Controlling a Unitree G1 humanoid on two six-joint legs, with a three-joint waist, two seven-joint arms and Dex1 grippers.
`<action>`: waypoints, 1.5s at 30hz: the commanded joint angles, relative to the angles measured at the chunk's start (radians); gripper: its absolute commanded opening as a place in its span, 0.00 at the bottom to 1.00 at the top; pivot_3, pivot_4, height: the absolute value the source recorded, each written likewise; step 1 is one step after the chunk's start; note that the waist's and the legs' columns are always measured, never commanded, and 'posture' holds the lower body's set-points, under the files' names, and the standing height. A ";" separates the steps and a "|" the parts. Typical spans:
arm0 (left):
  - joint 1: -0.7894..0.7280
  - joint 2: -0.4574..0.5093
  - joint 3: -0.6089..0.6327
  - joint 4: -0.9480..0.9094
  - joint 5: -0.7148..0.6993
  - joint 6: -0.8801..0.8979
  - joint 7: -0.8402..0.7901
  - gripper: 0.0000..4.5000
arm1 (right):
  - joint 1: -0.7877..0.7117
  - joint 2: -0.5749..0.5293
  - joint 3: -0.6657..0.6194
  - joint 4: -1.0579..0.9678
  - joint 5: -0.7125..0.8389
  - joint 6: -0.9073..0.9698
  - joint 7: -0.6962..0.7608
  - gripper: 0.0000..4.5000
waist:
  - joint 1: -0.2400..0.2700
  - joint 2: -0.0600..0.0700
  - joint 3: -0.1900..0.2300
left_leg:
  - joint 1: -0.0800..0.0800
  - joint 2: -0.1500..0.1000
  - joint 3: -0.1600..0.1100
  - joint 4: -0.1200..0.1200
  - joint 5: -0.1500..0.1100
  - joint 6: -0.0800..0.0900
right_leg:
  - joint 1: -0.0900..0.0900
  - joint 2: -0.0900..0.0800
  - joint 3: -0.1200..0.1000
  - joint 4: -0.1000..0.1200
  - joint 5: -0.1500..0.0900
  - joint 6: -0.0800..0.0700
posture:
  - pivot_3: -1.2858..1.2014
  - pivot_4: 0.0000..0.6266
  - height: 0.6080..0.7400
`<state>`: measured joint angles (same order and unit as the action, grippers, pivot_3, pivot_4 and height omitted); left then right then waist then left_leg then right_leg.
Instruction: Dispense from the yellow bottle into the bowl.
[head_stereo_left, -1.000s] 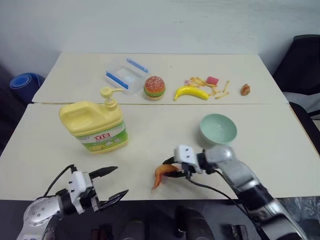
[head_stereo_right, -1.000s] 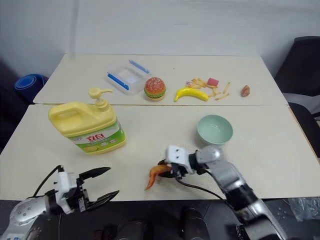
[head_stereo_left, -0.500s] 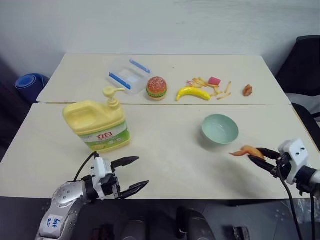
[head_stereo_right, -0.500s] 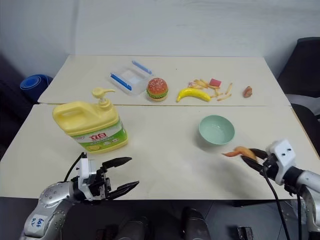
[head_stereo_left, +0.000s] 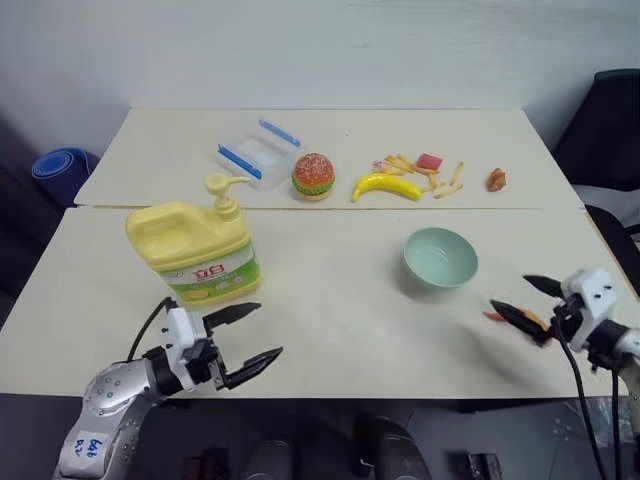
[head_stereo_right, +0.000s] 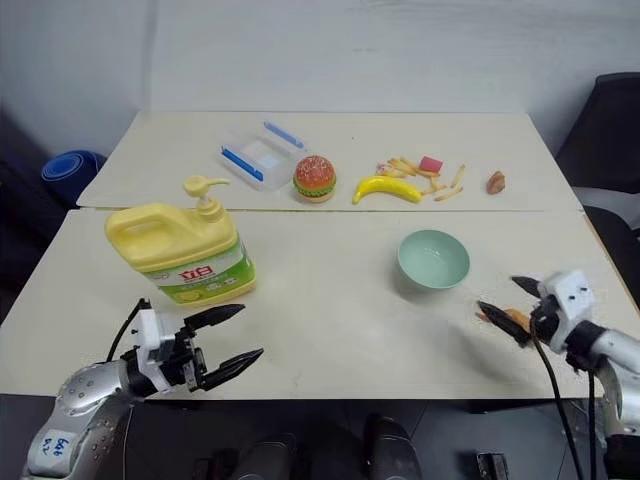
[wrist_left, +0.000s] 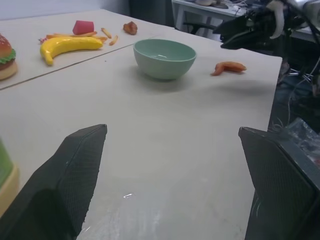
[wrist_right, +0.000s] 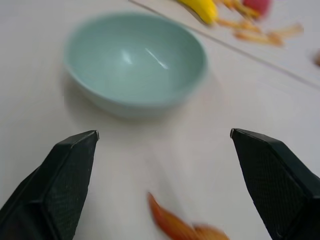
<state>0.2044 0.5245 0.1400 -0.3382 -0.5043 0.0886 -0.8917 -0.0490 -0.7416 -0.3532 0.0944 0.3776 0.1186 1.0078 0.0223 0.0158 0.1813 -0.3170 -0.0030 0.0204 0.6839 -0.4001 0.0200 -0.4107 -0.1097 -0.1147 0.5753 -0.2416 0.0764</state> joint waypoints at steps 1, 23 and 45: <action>-0.003 -0.007 0.005 -0.022 -0.001 -0.012 0.015 1.00 | -0.062 0.035 0.118 -0.065 -0.021 0.045 -0.016 0.99 | 0.000 -0.001 0.000 | 0.000 0.000 0.000 0.000 0.000 0.000 | 0.000 0.000 0.000 0.000 0.000 0.000 | 0.52 0.24 1.00; 0.045 -0.020 0.097 -0.118 -0.022 0.004 0.121 1.00 | -0.491 0.204 0.421 0.410 -0.325 -0.157 -0.163 0.05 | -0.025 -0.001 0.000 | 0.000 -0.001 -0.002 0.000 0.002 -0.001 | -0.003 -0.001 -0.003 0.000 0.001 0.001 | 0.52 0.24 1.00; -0.471 0.285 0.327 -0.111 -0.425 0.298 0.504 0.01 | -1.018 0.344 0.673 0.225 -0.323 0.059 0.234 0.00 | -0.027 -0.001 0.003 | -0.003 -0.003 -0.010 0.001 0.006 -0.005 | -0.003 0.000 -0.009 0.006 0.001 -0.001 | 0.52 0.24 1.00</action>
<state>-0.2383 0.7981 0.4969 -0.4821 -0.9636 0.3784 -0.3844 -1.0077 -0.4083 0.3263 0.3239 0.0571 0.1760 1.2524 -0.0046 0.0145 0.1844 -0.3205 -0.0063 0.0111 0.6848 -0.3933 0.0147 -0.4147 -0.1091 -0.1235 0.5812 -0.2410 0.0752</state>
